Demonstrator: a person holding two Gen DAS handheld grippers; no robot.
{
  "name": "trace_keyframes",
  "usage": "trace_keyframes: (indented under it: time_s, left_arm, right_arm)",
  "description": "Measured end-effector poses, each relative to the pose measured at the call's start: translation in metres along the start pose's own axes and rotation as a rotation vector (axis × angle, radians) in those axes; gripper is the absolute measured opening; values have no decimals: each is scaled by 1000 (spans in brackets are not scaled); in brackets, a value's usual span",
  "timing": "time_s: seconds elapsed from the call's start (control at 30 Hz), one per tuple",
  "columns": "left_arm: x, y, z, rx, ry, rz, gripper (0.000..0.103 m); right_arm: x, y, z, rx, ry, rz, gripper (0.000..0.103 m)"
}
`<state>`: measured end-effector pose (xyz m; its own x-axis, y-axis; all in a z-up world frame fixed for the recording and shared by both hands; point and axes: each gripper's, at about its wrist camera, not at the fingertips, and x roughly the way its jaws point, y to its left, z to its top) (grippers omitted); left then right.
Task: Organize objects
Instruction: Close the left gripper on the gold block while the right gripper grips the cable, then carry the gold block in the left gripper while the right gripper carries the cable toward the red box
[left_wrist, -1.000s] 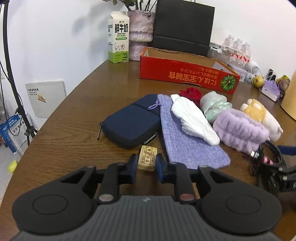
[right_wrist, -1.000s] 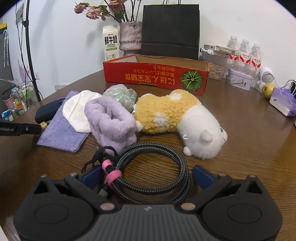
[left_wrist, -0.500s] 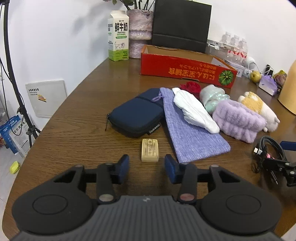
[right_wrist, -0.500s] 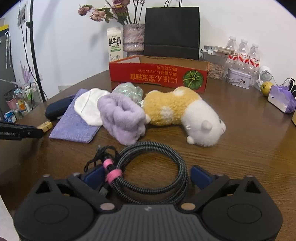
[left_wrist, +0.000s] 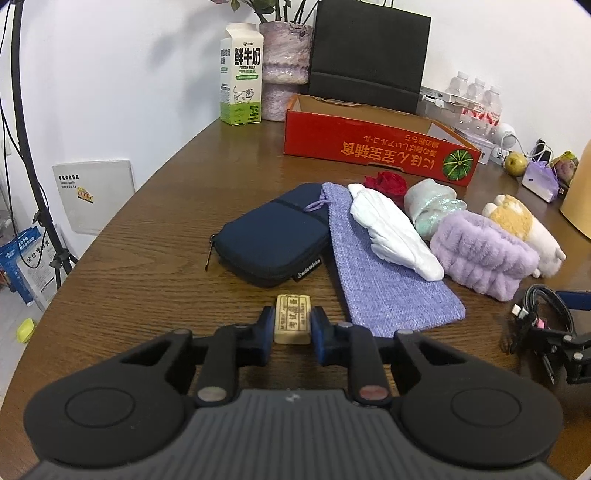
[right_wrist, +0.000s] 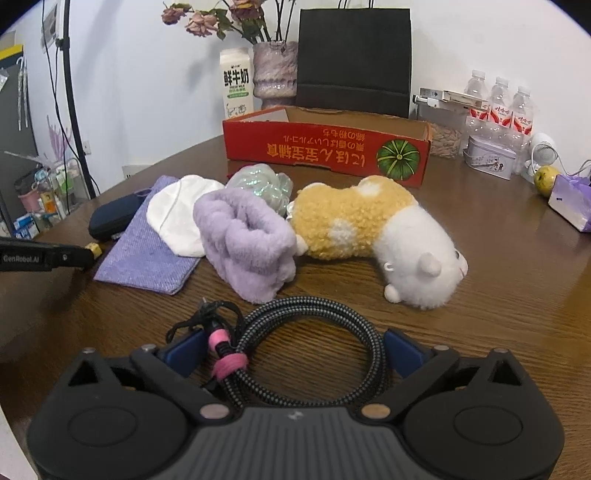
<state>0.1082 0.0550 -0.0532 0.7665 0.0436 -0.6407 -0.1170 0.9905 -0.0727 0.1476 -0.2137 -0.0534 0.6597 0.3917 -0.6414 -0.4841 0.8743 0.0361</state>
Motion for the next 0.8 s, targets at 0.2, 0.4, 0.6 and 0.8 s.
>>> trace_keyframes:
  time_s: [0.2, 0.4, 0.6, 0.8]
  left_arm:
    - [-3, -3, -2, 4, 2, -5, 21]
    - [-9, -5, -3, 6, -10, -5, 21]
    - [-22, -9, -2, 15, -40, -13, 21]
    - [-36, -16, 0, 24, -65, -24, 21]
  right_arm:
    - [-5, -1, -4, 9, -17, -21, 94]
    - [-12, 0, -7, 19, -32, -26, 93]
    - [-25, 5, -5, 13, -68, -28, 93]
    - [-40, 10, -2, 7, -105, -31, 93]
